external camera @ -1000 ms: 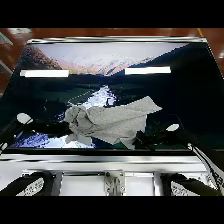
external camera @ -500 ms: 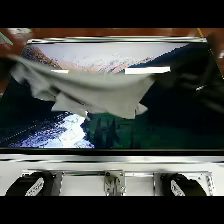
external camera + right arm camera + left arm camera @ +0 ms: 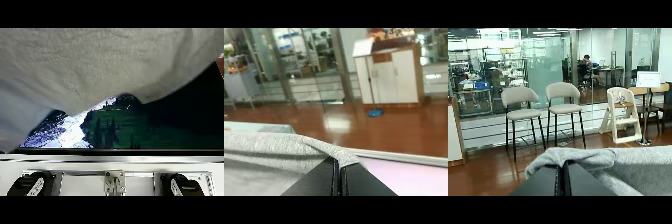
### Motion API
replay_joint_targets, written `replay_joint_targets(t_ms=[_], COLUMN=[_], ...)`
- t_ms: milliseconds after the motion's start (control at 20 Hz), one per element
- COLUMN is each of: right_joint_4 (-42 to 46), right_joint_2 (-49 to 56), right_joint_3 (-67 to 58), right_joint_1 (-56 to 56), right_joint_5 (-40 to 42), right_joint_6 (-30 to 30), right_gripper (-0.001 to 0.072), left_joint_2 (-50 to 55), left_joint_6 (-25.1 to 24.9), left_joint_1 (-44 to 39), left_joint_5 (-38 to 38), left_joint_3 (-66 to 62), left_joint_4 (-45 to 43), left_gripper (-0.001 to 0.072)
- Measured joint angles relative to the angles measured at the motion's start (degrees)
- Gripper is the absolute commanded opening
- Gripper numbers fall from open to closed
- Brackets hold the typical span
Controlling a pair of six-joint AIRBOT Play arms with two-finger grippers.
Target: Fold the shirts.
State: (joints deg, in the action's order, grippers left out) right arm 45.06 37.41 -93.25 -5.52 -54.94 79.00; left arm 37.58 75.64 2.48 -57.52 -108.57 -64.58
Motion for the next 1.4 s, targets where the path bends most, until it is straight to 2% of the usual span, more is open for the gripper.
replay_joint_targets(t_ms=[200, 350, 550, 800, 1150, 1200, 1250, 1300, 1350, 1400], right_joint_4=[8.09, 11.56, 18.8, 29.38, 29.18, 29.0, 28.59, 28.15, 27.65, 26.8], right_joint_2=[1.07, 5.68, 16.46, 33.73, 54.25, 56.04, 57.57, 58.71, 59.43, 59.74], right_joint_3=[-1.27, -1.57, -1.66, -1.68, -1.68, -1.66, -1.66, -1.66, -1.68, -1.68], right_joint_1=[-0.11, -0.11, -0.07, -0.04, 1.07, 1.64, 2.25, 2.93, 3.5, 3.93], right_joint_5=[-3.89, -9.49, -18.71, -23.17, -23.71, -23.85, -24.06, -24.09, -24.09, -24.02], right_joint_6=[8.11, 11.74, 12.83, 13.0, 14.05, 14.34, 14.38, 14.45, 14.45, 14.4], right_gripper=[0.0056, 0.0056, 0.0056, 0.0057, 0.0057, 0.007, 0.0171, 0.0393, 0.0602, 0.0653], left_joint_2=[1.25, 4.59, 13.07, 27.74, 48.94, 51.23, 53.48, 55.23, 56.59, 57.66], left_joint_6=[0.02, 0.07, 0.22, 1.2, 1.64, 1.66, 1.73, 2.03, 2.84, 3.93], left_joint_1=[-0.02, -0.02, -0.04, -0.07, -0.46, -0.76, -1.16, -1.53, -1.7, -1.66], left_joint_5=[-2.25, -3.98, -8.04, -11.02, -11.67, -11.65, -11.74, -11.96, -12.13, -12.59], left_joint_3=[1.05, 4.04, 10.12, 18.25, 22.32, 22.43, 22.56, 22.6, 22.62, 22.51], left_joint_4=[-0.98, -1.31, -1.36, 1.66, 11.34, 13.16, 15.06, 16.72, 18.29, 19.41], left_gripper=[0.0037, 0.0036, 0.0037, 0.0038, 0.0039, 0.0072, 0.0211, 0.0502, 0.0631, 0.063])
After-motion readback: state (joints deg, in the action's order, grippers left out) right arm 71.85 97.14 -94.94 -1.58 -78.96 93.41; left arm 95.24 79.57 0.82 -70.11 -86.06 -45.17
